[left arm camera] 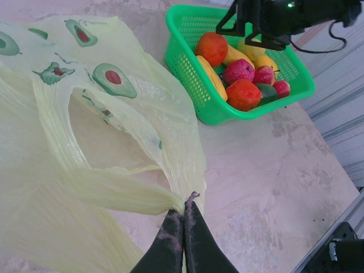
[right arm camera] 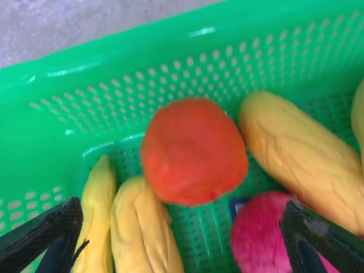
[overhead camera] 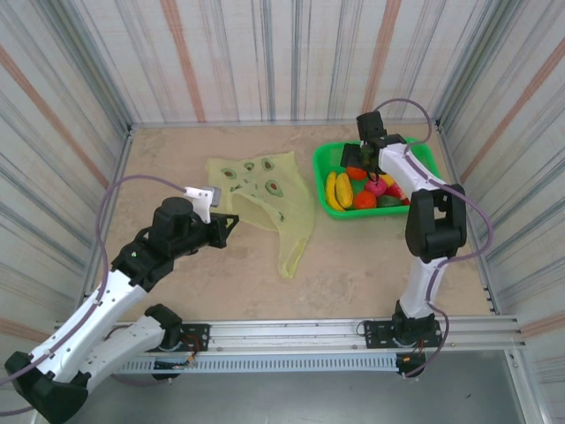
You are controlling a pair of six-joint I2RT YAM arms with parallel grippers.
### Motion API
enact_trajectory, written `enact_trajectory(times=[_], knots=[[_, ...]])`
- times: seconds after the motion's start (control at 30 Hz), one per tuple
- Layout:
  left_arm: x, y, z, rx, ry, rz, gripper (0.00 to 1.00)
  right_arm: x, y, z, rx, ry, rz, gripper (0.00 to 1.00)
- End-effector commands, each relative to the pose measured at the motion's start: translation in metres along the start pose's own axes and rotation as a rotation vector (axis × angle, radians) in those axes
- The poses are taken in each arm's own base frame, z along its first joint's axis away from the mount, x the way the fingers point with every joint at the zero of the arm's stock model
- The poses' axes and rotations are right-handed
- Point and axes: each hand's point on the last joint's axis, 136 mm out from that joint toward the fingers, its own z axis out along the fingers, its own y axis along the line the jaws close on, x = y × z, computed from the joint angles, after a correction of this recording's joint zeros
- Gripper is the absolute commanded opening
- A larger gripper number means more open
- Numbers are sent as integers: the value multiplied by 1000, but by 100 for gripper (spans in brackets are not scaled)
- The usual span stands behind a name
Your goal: Place the fake fruits into the plastic bag and tie a complex knot
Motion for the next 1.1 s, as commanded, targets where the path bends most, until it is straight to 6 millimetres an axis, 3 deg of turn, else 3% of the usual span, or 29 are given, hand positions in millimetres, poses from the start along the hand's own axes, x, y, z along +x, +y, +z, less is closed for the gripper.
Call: enact_trajectory(times=[0.0, 0.33, 0.5, 0.63, 0.73, 0.87, 0.97, 1.07], knots=[[-9, -10, -6, 23, -10, 44, 0, 4, -6, 17, 13, 58, -57, 92], [-11, -8, -8, 6, -13, 66, 0, 17, -4, 60, -27, 163, -38, 88], [-10, -7, -5, 4, -5, 61, 0, 20, 2, 64, -62, 176, -19, 80], [-11, -8, -3, 6, -1, 62, 0, 18, 2, 60, -69, 170, -12, 67], [-11, -6, -4, -1, -2, 64, 0, 7, 0, 42, -73, 107, 0, 64], [-11, -6, -8, -10, -3, 72, 0, -12, 5, -7, -122, -15, 17, 63], [-12, -5, -12, -22, -5, 82, 0, -17, 23, -52, -230, -100, 27, 61], [-13, -6, -15, -20, -6, 94, 0, -6, 52, -95, -362, -152, -5, 60]])
